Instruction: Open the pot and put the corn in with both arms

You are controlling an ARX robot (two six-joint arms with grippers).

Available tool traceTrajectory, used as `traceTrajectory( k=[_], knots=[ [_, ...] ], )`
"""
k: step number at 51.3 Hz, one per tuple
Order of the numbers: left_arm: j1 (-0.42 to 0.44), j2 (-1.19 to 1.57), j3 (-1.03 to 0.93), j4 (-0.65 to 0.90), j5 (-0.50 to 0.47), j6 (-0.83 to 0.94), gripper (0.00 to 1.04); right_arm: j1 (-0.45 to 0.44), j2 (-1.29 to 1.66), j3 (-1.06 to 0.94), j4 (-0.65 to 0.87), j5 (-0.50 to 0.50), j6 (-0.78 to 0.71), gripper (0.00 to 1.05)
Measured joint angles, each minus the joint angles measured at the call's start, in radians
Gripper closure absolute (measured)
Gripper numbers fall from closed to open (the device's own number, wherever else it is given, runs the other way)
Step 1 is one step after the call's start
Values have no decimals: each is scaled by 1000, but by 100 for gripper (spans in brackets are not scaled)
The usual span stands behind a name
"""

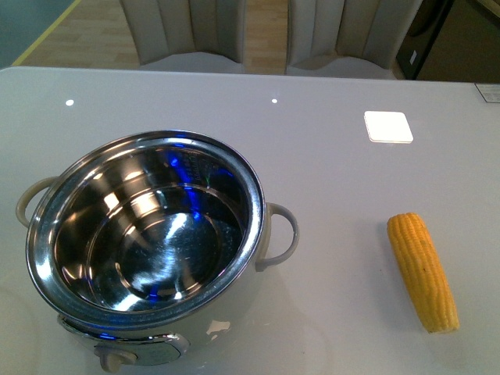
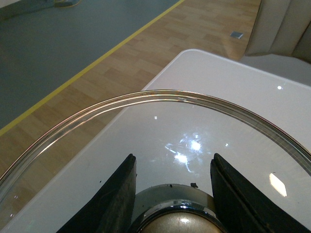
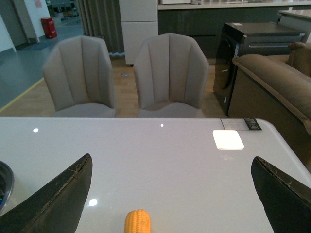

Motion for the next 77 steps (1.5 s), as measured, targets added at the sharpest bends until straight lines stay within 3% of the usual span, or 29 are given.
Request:
traceTrajectory(
  k=[19,32,53,77],
  knots=[
    [104,363,115,217,60,41,64,0,0,0,0,0,0,9],
    [124,581,203,311,117,49,64,0,0,0,0,0,0,9],
    [130,747,309,334,180,40,64,0,0,0,0,0,0,9],
    [137,864,402,339,183,44,64,0,0,0,0,0,0,9]
  ],
)
